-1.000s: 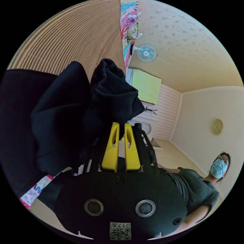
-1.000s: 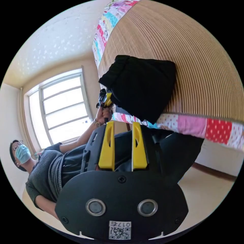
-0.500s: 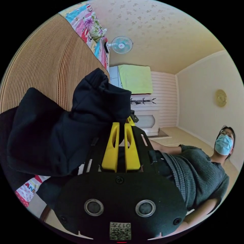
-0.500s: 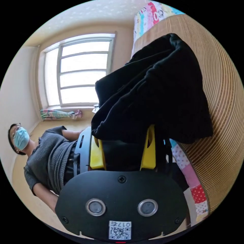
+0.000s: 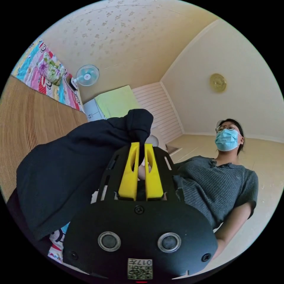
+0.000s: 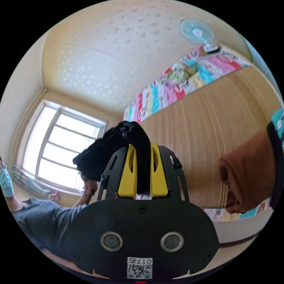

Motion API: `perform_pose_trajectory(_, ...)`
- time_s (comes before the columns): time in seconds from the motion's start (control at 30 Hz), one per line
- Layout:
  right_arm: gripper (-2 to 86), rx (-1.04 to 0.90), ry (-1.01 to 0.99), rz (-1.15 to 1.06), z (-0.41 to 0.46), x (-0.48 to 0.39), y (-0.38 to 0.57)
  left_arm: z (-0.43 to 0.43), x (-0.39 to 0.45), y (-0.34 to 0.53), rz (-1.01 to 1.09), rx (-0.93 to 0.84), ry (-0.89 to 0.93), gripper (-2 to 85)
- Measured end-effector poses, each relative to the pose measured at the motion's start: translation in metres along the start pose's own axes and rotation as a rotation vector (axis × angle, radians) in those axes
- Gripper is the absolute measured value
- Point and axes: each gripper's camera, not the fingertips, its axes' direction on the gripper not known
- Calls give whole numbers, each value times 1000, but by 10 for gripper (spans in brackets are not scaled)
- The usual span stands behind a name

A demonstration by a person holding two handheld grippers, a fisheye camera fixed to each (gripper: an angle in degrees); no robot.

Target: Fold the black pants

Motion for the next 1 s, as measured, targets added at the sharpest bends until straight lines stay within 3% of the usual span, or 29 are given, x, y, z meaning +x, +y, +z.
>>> perform_pose_trajectory(0.17, 75, 327, -14, -162, -63, -78, -46, 77, 64, -25, 180, -194, 48, 33)
perform_pose_trajectory(0.23, 74, 484, -57, -326, -93, -148, -63, 104, 112, -34, 298, -241, 67, 31)
perform_pose_trajectory(0.33, 72, 661, -165, -565, -122, -249, -74, 109, 180, -41, 451, -203, 77, 32)
perform_pose_trajectory(0.5, 71, 699, -420, -940, -111, -404, -103, 76, 298, -34, 708, -35, -48, 33)
perform_pose_trajectory(0.57, 72, 616, -502, -1035, -82, -457, -124, 57, 334, -26, 765, 33, -131, 34)
perform_pose_trajectory(0.67, 73, 302, -590, -1083, 12, -540, -173, 19, 377, -4, 795, 188, -341, 36)
perform_pose_trajectory(0.77, 80, 54, -569, -1073, 162, -588, -195, -34, 391, 21, 682, 390, -555, 39)
perform_pose_trajectory(0.83, 94, -258, -584, -894, 322, -583, -198, -91, 373, 48, 428, 566, -717, 50)
perform_pose_trajectory(0.87, 96, -335, -581, -830, 362, -574, -194, -105, 367, 57, 359, 597, -768, 63)
perform_pose_trajectory(0.93, 90, -557, -536, -552, 490, -512, -152, -159, 330, 97, 30, 666, -919, 104)
perform_pose_trajectory(1.0, 54, -660, -487, -380, 552, -452, -101, -195, 300, 129, -185, 657, -888, 115)
